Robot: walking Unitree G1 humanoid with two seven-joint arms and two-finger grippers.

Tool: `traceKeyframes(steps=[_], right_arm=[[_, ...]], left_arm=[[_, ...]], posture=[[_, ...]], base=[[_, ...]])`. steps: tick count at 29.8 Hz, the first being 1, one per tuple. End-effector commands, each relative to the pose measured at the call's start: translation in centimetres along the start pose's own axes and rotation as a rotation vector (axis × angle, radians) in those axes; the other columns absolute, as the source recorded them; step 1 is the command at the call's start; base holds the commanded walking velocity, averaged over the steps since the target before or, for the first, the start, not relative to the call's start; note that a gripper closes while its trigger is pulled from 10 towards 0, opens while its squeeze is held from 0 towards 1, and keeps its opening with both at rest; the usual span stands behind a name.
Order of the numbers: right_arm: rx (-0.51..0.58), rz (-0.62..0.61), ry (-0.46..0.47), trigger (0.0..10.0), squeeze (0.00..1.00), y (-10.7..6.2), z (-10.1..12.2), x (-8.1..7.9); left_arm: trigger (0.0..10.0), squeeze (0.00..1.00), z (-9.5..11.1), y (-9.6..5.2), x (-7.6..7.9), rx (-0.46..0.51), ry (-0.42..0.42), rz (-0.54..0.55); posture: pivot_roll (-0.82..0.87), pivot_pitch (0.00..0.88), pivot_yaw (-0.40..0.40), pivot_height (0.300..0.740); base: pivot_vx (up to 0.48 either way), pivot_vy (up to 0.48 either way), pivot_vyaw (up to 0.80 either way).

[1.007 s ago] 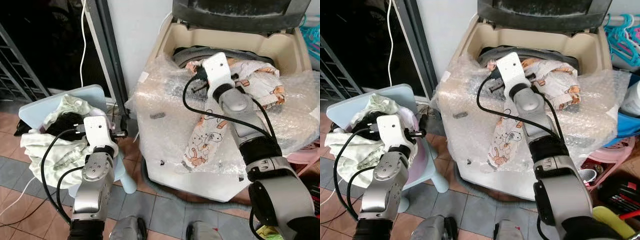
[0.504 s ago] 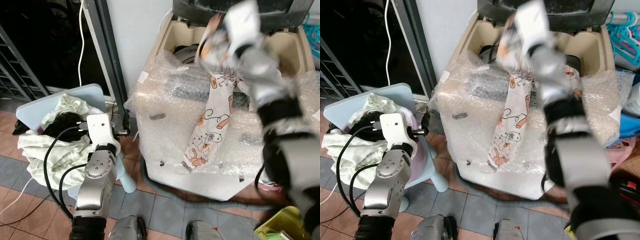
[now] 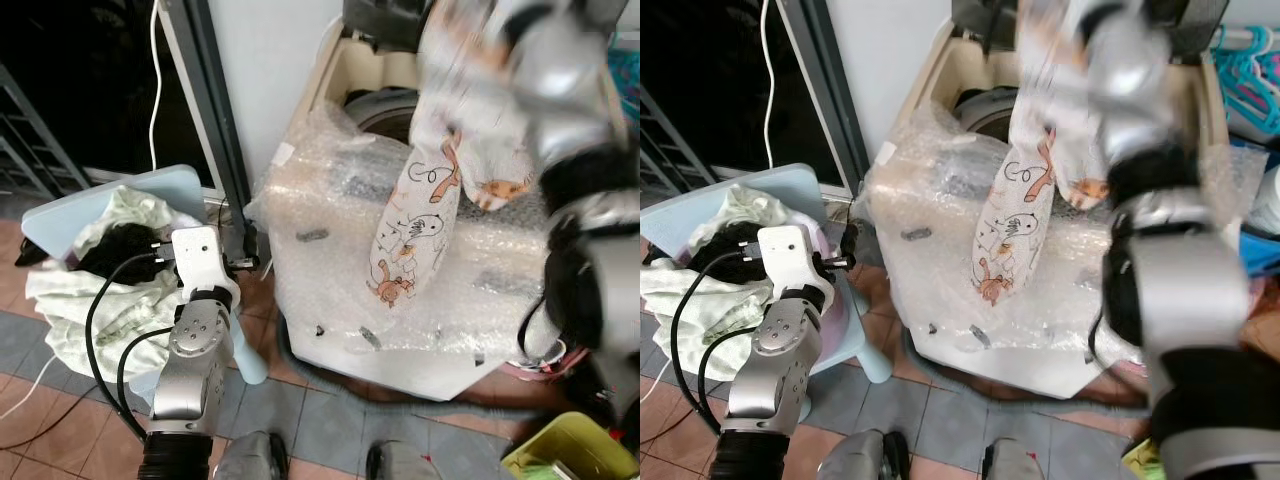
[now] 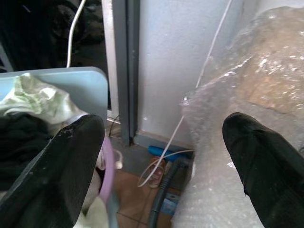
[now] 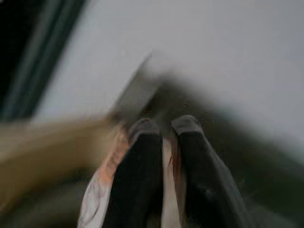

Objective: Clothes washing

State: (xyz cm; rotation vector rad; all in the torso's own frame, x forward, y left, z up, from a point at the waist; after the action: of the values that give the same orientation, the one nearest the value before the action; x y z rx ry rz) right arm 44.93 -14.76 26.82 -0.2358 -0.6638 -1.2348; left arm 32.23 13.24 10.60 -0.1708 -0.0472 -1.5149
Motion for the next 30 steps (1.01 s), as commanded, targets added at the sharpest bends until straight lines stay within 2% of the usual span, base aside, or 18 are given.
traceKeyframes(steps=[1, 3, 6, 10, 13, 16, 19, 20, 21, 23, 24, 25, 26, 28, 29, 30], right_arm=[[0.045, 0.014, -0.027, 10.0, 1.00, 0.3, 1.5, 0.6], [0.032, 0.020, 0.023, 10.0, 1.00, -0.9, 0.0, 0.3], [0.060, 0.004, 0.085, 10.0, 1.00, -1.9, -0.4, 0.7], [0.127, -0.021, 0.180, 10.0, 1.00, -4.1, -0.7, 1.2], [0.127, -0.057, 0.218, 10.0, 1.00, -5.8, -1.7, 0.9], [0.105, -0.078, 0.236, 10.0, 1.00, -7.9, -2.7, -0.4], [0.092, -0.081, 0.251, 10.0, 1.00, -8.6, -3.0, -1.1], [0.073, -0.065, 0.268, 10.0, 1.00, -9.3, -3.3, -2.2], [0.073, -0.065, 0.268, 10.0, 1.00, -9.3, -3.3, -2.2], [0.044, -0.044, 0.285, 10.0, 1.00, -9.9, -3.7, -3.3], [0.030, -0.031, 0.292, 10.0, 0.85, -10.1, -3.9, -3.7], [0.011, -0.012, 0.299, 9.0, 0.52, -10.3, -4.3, -4.2], [-0.038, 0.027, 0.318, 1.4, 0.00, -10.7, -5.1, -5.2], [-0.055, 0.035, 0.325, 1.4, 0.00, -10.8, -5.3, -5.4], [-0.091, 0.055, 0.336, 0.0, 0.00, -11.0, -5.6, -5.9], [-0.110, 0.069, 0.330, 0.0, 0.00, -11.0, -5.8, -6.2]], left_arm=[[10.0, 0.00, -0.2, -0.1, 0.6, -0.010, -0.025, -0.005], [10.0, 0.00, -0.3, 0.0, 0.7, -0.016, -0.023, -0.015], [10.0, 0.00, -0.3, 0.0, 0.8, -0.016, -0.020, -0.021], [10.0, 0.00, -0.3, 0.0, 0.7, -0.015, -0.017, -0.020], [10.0, 0.00, -0.2, 0.0, 0.7, -0.013, -0.015, -0.020], [10.0, 0.00, -0.2, -0.1, 0.6, -0.013, -0.015, -0.015], [10.0, 0.00, -0.2, -0.1, 0.6, -0.013, -0.014, -0.017], [10.0, 0.00, -0.2, -0.1, 0.6, -0.014, -0.012, -0.020], [10.0, 0.00, -0.2, -0.1, 0.6, -0.014, -0.012, -0.020], [10.0, 0.00, -0.2, -0.1, 0.7, -0.014, -0.012, -0.024], [10.0, 0.00, -0.2, -0.1, 0.8, -0.014, -0.012, -0.026], [10.0, 0.00, -0.2, -0.1, 0.8, -0.014, -0.013, -0.027], [10.0, 0.00, -0.2, -0.2, 0.9, -0.016, -0.017, -0.027], [10.0, 0.00, -0.3, -0.2, 0.8, -0.018, -0.019, -0.026], [10.0, 0.00, -0.4, -0.2, 0.8, -0.021, -0.022, -0.023], [10.0, 0.00, -0.4, -0.3, 0.8, -0.022, -0.023, -0.025]], posture=[[-0.07, 0.084, 0.030, 0.740], [-0.07, 0.085, 0.034, 0.740], [-0.07, 0.085, 0.037, 0.740], [-0.07, 0.084, 0.038, 0.740], [-0.06, 0.089, 0.035, 0.740], [-0.06, 0.089, 0.035, 0.740], [-0.06, 0.089, 0.035, 0.740], [-0.06, 0.090, 0.038, 0.740], [-0.06, 0.090, 0.038, 0.740], [-0.06, 0.092, 0.037, 0.740], [-0.06, 0.093, 0.035, 0.740], [-0.06, 0.094, 0.034, 0.740], [-0.07, 0.094, 0.033, 0.740], [-0.07, 0.094, 0.033, 0.740], [-0.07, 0.093, 0.036, 0.740], [-0.07, 0.093, 0.038, 0.740]], base=[[0.000, 0.000, 0.00], [0.000, 0.000, 0.00], [0.000, 0.000, 0.00], [0.000, 0.000, 0.00], [0.000, 0.000, 0.00], [0.000, 0.000, 0.00], [0.000, 0.000, 0.00], [0.000, 0.000, 0.00], [0.000, 0.000, 0.00], [0.000, 0.000, 0.00], [0.000, 0.000, 0.00], [0.000, 0.000, 0.00], [0.000, 0.000, 0.00], [0.000, 0.000, 0.00], [0.000, 0.000, 0.00], [0.000, 0.000, 0.00]])
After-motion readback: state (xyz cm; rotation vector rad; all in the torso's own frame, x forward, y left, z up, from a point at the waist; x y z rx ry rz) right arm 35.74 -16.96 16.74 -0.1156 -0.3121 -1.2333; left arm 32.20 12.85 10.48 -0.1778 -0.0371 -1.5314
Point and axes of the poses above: a point about 5 cm out from each wrist's last joint towards the gripper, its own y axis pointing out of the wrist towards the gripper, its own z axis along the axis of the wrist's last joint, x = y × z, the point moved 4 cm from there along y, pointing out of the wrist towards the gripper, and after that the axes turned 2 degrees about -y, right-handed, at the moved point
